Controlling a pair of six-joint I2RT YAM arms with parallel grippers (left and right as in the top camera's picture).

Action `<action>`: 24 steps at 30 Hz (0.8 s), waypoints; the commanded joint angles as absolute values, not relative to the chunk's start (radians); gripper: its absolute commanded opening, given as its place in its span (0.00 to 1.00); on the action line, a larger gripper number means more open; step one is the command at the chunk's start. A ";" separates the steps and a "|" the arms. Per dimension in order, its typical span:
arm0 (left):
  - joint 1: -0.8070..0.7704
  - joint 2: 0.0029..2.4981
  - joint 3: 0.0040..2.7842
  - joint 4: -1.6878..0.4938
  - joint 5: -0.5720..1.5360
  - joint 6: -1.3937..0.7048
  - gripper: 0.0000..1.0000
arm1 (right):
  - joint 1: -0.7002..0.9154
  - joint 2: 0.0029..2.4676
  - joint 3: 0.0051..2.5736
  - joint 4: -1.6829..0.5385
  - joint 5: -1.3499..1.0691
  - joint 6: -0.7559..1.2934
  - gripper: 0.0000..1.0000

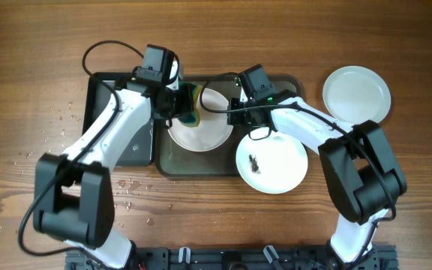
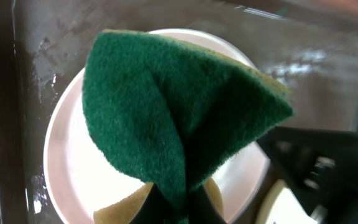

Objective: Clean dirty plates on tray and stack at the side
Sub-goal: 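Scrub the plate surface with the sponge while the right gripper holds it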

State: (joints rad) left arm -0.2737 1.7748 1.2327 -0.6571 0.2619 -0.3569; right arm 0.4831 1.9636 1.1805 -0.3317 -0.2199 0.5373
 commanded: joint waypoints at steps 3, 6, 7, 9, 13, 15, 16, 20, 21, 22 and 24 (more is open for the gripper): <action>-0.276 1.863 1.183 -0.596 0.142 -0.345 0.04 | 0.487 1.976 1.170 -0.326 -0.221 0.542 0.04; -0.276 1.901 1.182 -0.570 0.137 -0.345 0.04 | 0.487 1.976 1.170 -0.326 -0.221 0.542 0.04; -0.277 1.919 1.182 -0.563 0.142 -0.346 0.04 | 0.487 1.976 1.170 -0.326 -0.222 0.542 0.04; -0.280 1.945 1.181 -0.555 0.163 -0.345 0.04 | 0.487 1.976 1.170 -0.326 -0.221 0.542 0.04; -0.289 2.006 1.181 -0.538 0.274 -0.344 0.04 | 0.487 1.976 1.170 -0.326 -0.222 0.542 0.04; -0.291 2.020 1.182 -0.530 0.343 -0.344 0.04 | 0.487 1.976 1.170 -0.326 -0.222 0.542 0.04; -0.291 2.022 1.182 -0.523 0.395 -0.343 0.04 | 0.487 1.976 1.170 -0.325 -0.222 0.542 0.04; -0.291 2.021 1.182 -0.477 0.582 -0.285 0.04 | 0.487 1.976 1.170 -0.325 -0.222 0.542 0.04; -0.290 2.021 1.182 -0.463 0.619 -0.283 0.04 | 0.487 1.976 1.170 -0.324 -0.222 0.542 0.04; -0.290 2.022 1.182 -0.448 0.649 -0.283 0.04 | 0.487 1.976 1.170 -0.324 -0.226 0.542 0.04; -0.290 2.022 1.182 -0.414 0.706 -0.283 0.04 | 0.487 1.976 1.170 -0.322 -0.226 0.542 0.04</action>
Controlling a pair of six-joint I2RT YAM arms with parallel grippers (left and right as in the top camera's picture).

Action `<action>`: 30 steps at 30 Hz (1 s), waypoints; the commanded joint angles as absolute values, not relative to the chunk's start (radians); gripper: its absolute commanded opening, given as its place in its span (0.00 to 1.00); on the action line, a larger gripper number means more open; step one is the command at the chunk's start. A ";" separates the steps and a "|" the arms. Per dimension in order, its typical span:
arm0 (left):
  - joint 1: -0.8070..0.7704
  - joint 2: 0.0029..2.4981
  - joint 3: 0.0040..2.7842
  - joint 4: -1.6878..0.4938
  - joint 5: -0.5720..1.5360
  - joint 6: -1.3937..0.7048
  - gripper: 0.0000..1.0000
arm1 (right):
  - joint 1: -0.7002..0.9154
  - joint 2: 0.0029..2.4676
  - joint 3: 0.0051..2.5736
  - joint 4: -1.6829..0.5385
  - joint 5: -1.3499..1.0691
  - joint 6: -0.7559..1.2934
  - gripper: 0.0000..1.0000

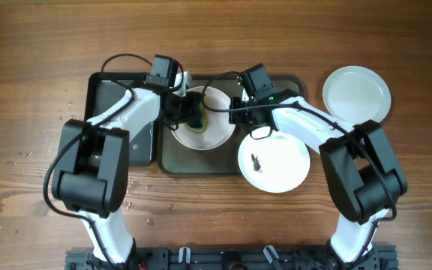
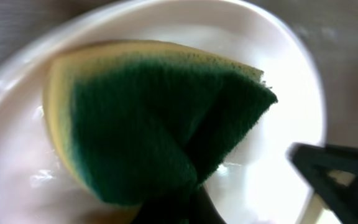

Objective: Clean dirty plates on tray and stack at the side
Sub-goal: 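Scrub the plate surface with the sponge while the right gripper holds it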

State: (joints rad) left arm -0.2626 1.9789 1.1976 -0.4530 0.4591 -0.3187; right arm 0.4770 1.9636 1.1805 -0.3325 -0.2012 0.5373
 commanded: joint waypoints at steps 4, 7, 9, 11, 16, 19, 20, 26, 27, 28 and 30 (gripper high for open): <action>-0.290 2.016 1.185 -0.338 0.807 -0.283 0.04 | 0.487 1.976 1.170 -0.322 -0.226 0.541 0.04; -0.284 1.984 1.205 -0.337 0.806 -0.271 0.04 | 0.487 1.976 1.170 -0.322 -0.226 0.542 0.04; -0.279 1.942 1.216 -0.338 0.781 -0.268 0.04 | 0.487 1.976 1.170 -0.322 -0.226 0.542 0.04; -0.278 1.882 1.219 -0.346 0.703 -0.269 0.04 | 0.487 1.976 1.170 -0.322 -0.226 0.541 0.04; -0.279 1.740 1.219 -0.416 0.428 -0.269 0.04 | 0.487 1.976 1.170 -0.322 -0.226 0.542 0.04; -0.279 1.715 1.219 -0.462 0.320 -0.268 0.04 | 0.487 1.976 1.170 -0.322 -0.226 0.542 0.04; -0.279 1.715 1.218 -0.482 0.289 -0.268 0.04 | 0.487 1.976 1.170 -0.321 -0.226 0.542 0.04; -0.279 1.759 1.165 -0.480 0.247 -0.230 0.04 | 0.487 1.976 1.170 -0.316 -0.226 0.541 0.04; -0.279 1.770 1.156 -0.475 0.237 -0.230 0.04 | 0.487 1.976 1.170 -0.316 -0.226 0.542 0.04; -0.279 1.780 1.149 -0.467 0.233 -0.230 0.04 | 0.487 1.976 1.170 -0.316 -0.226 0.541 0.04; -0.279 1.795 1.133 -0.447 0.232 -0.216 0.04 | 0.487 1.976 1.170 -0.316 -0.226 0.535 0.04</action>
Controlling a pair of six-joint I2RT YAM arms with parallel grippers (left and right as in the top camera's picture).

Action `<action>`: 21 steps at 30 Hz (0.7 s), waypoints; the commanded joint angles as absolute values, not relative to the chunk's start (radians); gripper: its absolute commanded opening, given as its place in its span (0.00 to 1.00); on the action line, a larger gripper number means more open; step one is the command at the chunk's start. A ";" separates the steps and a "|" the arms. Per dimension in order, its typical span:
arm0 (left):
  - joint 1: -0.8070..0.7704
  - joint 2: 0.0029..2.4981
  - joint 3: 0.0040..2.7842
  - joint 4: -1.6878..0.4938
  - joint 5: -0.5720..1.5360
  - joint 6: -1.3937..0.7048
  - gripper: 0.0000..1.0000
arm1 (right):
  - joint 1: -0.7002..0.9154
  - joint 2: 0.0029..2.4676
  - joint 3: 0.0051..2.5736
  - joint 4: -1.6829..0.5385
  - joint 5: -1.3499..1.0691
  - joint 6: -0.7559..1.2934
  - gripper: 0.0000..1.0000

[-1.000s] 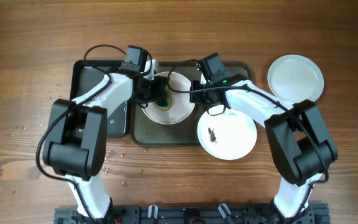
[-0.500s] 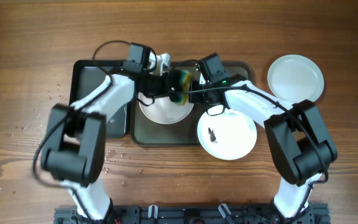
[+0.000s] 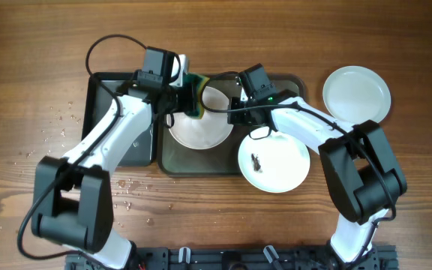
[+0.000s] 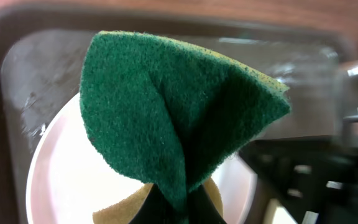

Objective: Clean dirty plates on tray and stack at the side
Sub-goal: 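Scrub the plate surface with the sponge while the right gripper holds it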

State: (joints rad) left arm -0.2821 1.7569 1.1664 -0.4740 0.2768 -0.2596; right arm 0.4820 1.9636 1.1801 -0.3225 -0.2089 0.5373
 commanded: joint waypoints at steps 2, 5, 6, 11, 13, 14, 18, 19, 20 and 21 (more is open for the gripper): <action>-0.279 1.814 1.123 -0.418 0.210 -0.216 0.04 | 0.488 1.976 1.170 -0.315 -0.234 0.523 0.04; -0.279 1.835 1.121 -0.393 0.207 -0.201 0.04 | 0.491 1.976 1.170 -0.314 -0.237 0.523 0.04; -0.279 1.840 1.119 -0.386 0.207 -0.190 0.04 | 0.492 1.976 1.170 -0.314 -0.237 0.523 0.04; -0.278 1.850 1.114 -0.344 0.192 -0.186 0.04 | 0.492 1.976 1.170 -0.311 -0.237 0.523 0.04; -0.279 1.852 1.114 -0.340 0.192 -0.186 0.04 | 0.492 1.976 1.170 -0.311 -0.237 0.523 0.04; -0.279 1.853 1.114 -0.345 0.192 -0.186 0.04 | 0.492 1.976 1.170 -0.311 -0.237 0.523 0.04; -0.278 1.862 1.112 -0.375 0.188 -0.186 0.04 | 0.497 1.976 1.170 -0.310 -0.237 0.523 0.04; -0.278 1.864 1.111 -0.381 0.188 -0.186 0.04 | 0.498 1.976 1.170 -0.310 -0.237 0.523 0.04; -0.279 1.869 1.110 -0.381 0.188 -0.186 0.04 | 0.498 1.976 1.170 -0.308 -0.237 0.523 0.04; -0.279 1.876 1.107 -0.378 0.188 -0.186 0.04 | 0.498 1.976 1.170 -0.306 -0.236 0.523 0.04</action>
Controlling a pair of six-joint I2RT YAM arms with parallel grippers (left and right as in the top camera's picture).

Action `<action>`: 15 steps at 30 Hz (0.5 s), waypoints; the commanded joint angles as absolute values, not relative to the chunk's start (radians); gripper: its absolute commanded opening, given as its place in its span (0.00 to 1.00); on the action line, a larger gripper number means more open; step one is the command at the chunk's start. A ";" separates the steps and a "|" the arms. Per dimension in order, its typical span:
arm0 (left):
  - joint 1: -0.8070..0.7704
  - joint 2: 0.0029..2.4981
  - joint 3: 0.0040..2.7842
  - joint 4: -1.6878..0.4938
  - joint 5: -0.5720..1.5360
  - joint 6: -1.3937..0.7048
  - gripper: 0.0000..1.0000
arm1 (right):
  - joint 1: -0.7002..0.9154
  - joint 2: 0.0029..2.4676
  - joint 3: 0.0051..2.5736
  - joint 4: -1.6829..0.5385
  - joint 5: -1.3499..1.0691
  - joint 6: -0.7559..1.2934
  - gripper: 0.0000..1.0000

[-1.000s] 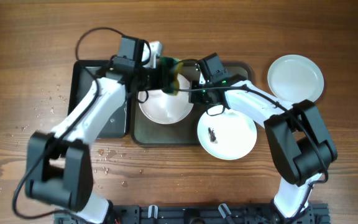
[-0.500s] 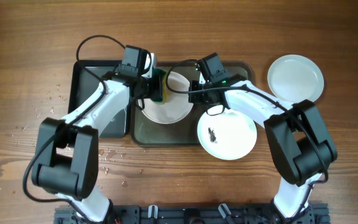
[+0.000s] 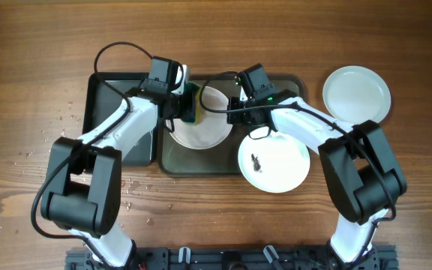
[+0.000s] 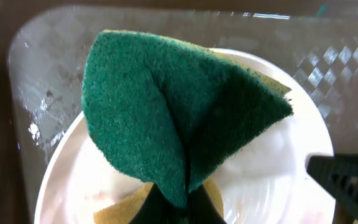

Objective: Clean dirty plates on tray and stack at the side
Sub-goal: 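Scrub the plate surface with the sponge while the right gripper holds it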

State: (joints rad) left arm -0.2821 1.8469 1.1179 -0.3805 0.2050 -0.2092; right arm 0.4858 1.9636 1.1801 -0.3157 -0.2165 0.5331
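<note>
A white plate [image 3: 205, 131] lies in the dark tray [image 3: 182, 161]. My left gripper [image 3: 188, 105] is shut on a green-and-yellow sponge [image 4: 179, 112], folded and held just over the plate's far left part [image 4: 272, 180]. My right gripper [image 3: 235, 105] is at the plate's right rim; whether it grips the rim is hidden. A second white plate [image 3: 273, 163] with a dark smear lies half off the tray's front right corner. A clean white plate [image 3: 356, 92] sits on the table at the far right.
A second black tray [image 3: 103, 97] adjoins the first on the left. Water drops speckle the wood [image 3: 58, 120] left of it. The tray's wet bottom [image 4: 48, 68] shows in the left wrist view. Cables loop over the tray's far side.
My left gripper with the sponge has shifted slightly right and down over the plate. The right arm and all plates are where they were.
The sponge was held over the plate's left part, then pressed down on the plate's middle. After that it stood lifted near the tray's far rim, and now it hangs low over the plate again. The right gripper stayed at the plate's right rim throughout.
</note>
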 commanded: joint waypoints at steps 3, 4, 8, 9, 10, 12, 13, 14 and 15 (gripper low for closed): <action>-0.278 1.899 1.093 -0.343 0.188 -0.186 0.04 | 0.498 1.976 1.170 -0.306 -0.236 0.523 0.04; -0.278 1.905 1.090 -0.329 0.187 -0.186 0.04 | 0.498 1.976 1.170 -0.307 -0.237 0.523 0.04; -0.272 1.913 1.085 -0.249 0.185 -0.186 0.04 | 0.498 1.976 1.170 -0.307 -0.237 0.523 0.05; -0.270 1.909 1.085 -0.224 0.190 -0.187 0.04 | 0.498 1.976 1.170 -0.307 -0.236 0.522 0.04; -0.270 1.909 1.085 -0.197 0.194 -0.187 0.04 | 0.498 1.977 1.170 -0.307 -0.236 0.523 0.04; -0.270 1.909 1.085 -0.151 0.194 -0.187 0.04 | 0.498 1.977 1.170 -0.307 -0.236 0.522 0.04; -0.271 1.909 1.085 -0.134 0.194 -0.187 0.04 | 0.498 1.977 1.170 -0.307 -0.236 0.522 0.04; -0.271 1.909 1.085 -0.120 0.197 -0.187 0.04 | 0.498 1.977 1.170 -0.306 -0.236 0.522 0.04; -0.271 1.909 1.085 -0.109 0.197 -0.187 0.04 | 0.498 1.977 1.170 -0.305 -0.236 0.523 0.04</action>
State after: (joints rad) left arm -0.2783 1.8965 1.0901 -0.1505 0.2054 -0.2028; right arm 0.4904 1.9640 1.1801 -0.3088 -0.2161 0.5335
